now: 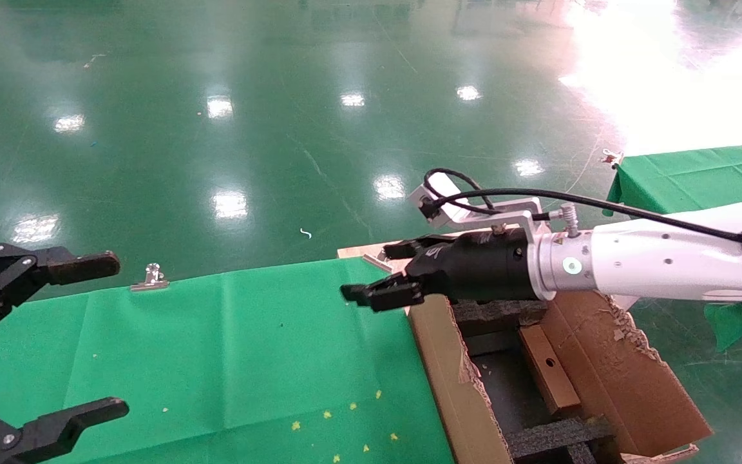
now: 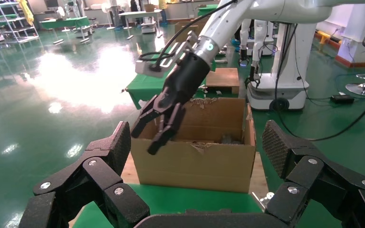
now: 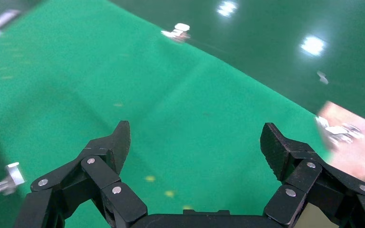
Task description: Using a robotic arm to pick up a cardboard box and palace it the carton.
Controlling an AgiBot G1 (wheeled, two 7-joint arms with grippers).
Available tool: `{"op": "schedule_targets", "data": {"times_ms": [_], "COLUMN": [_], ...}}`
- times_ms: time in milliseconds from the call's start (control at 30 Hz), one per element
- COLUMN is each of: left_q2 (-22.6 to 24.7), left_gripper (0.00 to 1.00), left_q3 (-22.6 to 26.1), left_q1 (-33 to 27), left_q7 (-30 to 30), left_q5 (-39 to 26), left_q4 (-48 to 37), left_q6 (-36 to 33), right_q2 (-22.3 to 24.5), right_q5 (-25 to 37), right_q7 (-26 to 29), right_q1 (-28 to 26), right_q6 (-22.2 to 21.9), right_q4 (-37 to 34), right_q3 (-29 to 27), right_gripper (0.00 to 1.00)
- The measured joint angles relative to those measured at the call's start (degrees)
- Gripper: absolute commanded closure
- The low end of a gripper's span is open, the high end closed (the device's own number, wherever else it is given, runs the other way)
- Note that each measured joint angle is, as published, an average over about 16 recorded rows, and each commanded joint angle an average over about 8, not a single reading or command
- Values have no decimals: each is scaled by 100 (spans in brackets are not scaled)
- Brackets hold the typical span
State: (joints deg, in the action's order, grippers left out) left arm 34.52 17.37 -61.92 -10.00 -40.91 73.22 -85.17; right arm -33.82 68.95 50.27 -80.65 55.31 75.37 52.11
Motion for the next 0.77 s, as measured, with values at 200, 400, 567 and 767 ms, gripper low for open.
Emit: {"op": "schedule_targets", "data": {"times_ms": [200,400,567,767], "left_q2": [-1,-1,-2,-2], "left_gripper": [0,0,0,0], "left_q3": [2,3,4,4], "left_q1": [0,-1,-1,-1], "left_q7": [1,2,2,2], "left_q5": [1,2,3,3], "left_q4": [0,0,0,0], "left_q6": [1,1,2,3], "right_q2": [-35,-70,-95,-111], "right_q5": [-799,-1594,-2149,-2519], "right_q7": [-1166,-2325,-3132,-3669], "right_q1": [563,1123,1515,1776], "right_q6": [896,1788,2409,2822], "right_q4": [-53,-105,-142,-166], "right_q3": [-1064,-2123,-2864,-3358], "right_gripper": [0,0,0,0]}}
